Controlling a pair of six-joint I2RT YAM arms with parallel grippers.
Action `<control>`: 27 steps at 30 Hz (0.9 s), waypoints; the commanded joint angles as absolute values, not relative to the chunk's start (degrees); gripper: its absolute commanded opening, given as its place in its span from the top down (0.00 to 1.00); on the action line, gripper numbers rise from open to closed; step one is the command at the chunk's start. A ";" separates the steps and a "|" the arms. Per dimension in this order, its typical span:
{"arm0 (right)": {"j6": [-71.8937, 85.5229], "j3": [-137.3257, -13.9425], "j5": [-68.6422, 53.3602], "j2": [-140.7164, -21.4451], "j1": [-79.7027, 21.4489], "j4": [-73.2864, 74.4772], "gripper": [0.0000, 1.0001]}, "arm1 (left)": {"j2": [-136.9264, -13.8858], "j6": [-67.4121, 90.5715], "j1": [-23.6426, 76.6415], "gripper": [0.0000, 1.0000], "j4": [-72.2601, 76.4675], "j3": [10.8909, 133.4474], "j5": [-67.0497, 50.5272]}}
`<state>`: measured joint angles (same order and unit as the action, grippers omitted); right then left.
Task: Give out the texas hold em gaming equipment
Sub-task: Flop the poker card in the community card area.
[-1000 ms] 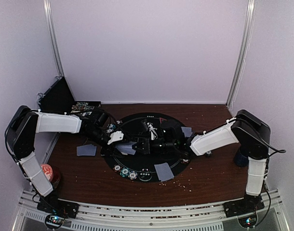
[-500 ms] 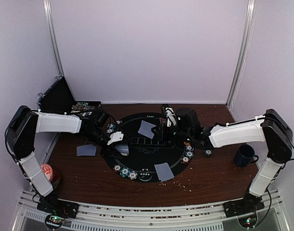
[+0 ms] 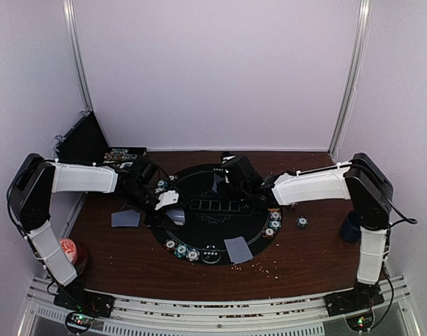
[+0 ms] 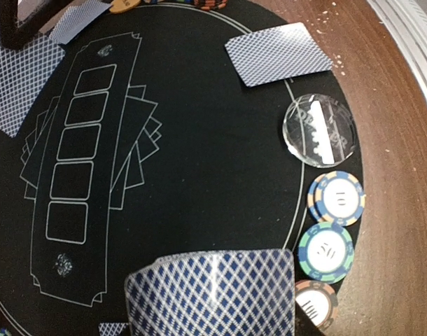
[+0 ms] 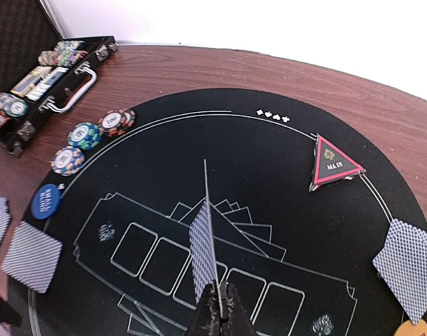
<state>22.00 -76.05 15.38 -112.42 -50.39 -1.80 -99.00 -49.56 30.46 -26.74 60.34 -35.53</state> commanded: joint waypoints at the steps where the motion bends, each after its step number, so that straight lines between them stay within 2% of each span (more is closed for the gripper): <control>1: 18.71 -83.21 24.12 -117.58 -52.33 4.20 1.00 | -98.51 -47.17 28.37 0.58 -27.02 62.84 -32.74; 8: 16.76 -91.91 27.99 -124.68 -54.43 7.29 1.00 | -97.35 -45.12 21.25 0.59 -27.51 65.09 -32.17; 16: 14.35 -100.72 34.42 -131.97 -57.73 10.78 1.00 | -96.14 -44.68 19.36 0.58 -27.37 65.57 -31.29; 27: 11.13 -107.69 30.25 -138.69 -60.11 10.49 1.00 | -95.76 -44.62 18.32 0.58 -27.25 65.74 -32.22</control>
<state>12.60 -105.08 31.14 -136.29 -59.79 10.04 -97.30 -45.23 18.79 -27.64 64.27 -31.05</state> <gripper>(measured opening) 0.004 0.438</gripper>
